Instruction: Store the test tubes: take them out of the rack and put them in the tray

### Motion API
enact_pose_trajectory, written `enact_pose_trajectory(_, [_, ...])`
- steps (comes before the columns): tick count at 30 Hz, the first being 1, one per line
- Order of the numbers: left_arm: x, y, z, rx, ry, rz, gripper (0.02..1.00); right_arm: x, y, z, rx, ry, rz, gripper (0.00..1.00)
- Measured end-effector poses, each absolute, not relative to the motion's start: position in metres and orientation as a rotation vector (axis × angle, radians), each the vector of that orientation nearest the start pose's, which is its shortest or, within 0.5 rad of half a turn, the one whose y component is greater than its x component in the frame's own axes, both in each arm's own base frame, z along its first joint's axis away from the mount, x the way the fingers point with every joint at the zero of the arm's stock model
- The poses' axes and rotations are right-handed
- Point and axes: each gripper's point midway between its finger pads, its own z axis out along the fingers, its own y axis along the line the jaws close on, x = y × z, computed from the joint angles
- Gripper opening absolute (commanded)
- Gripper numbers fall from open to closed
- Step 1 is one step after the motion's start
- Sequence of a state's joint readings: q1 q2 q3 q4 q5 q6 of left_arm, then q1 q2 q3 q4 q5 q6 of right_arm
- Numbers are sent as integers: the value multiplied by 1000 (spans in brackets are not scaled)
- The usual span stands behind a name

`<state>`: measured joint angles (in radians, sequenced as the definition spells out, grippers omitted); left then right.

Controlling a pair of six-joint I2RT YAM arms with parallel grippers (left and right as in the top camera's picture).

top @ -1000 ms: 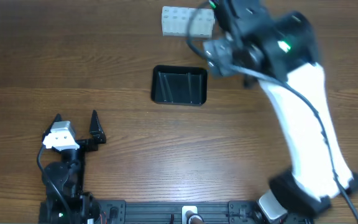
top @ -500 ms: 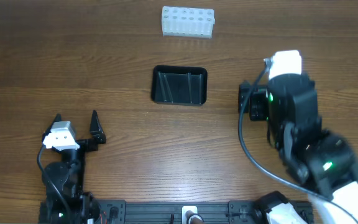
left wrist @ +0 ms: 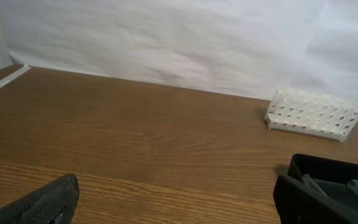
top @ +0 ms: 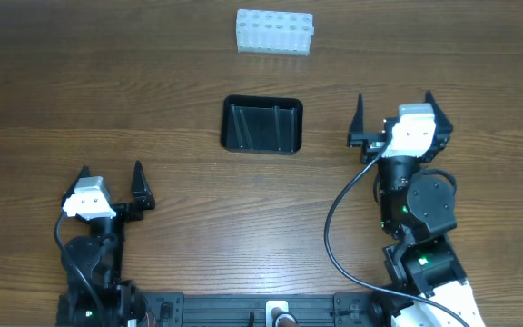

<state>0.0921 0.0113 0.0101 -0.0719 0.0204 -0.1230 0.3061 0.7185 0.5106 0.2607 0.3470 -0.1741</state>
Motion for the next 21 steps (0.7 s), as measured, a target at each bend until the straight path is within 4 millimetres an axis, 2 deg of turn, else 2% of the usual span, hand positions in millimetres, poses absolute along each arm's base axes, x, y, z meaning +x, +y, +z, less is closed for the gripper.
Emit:
enact_pose_trajectory(10, [246, 19, 158, -161, 1636, -40, 998, 310, 6, 232, -55, 1611, -269, 991])
enact_pose_trajectory(15, [246, 19, 158, -161, 1636, -40, 998, 303, -3, 224, -14, 1536, -273, 993])
enact_pose_trajectory(21, [246, 19, 158, -161, 1636, -40, 996, 290, -19, 191, 14, 1573, -318, 993])
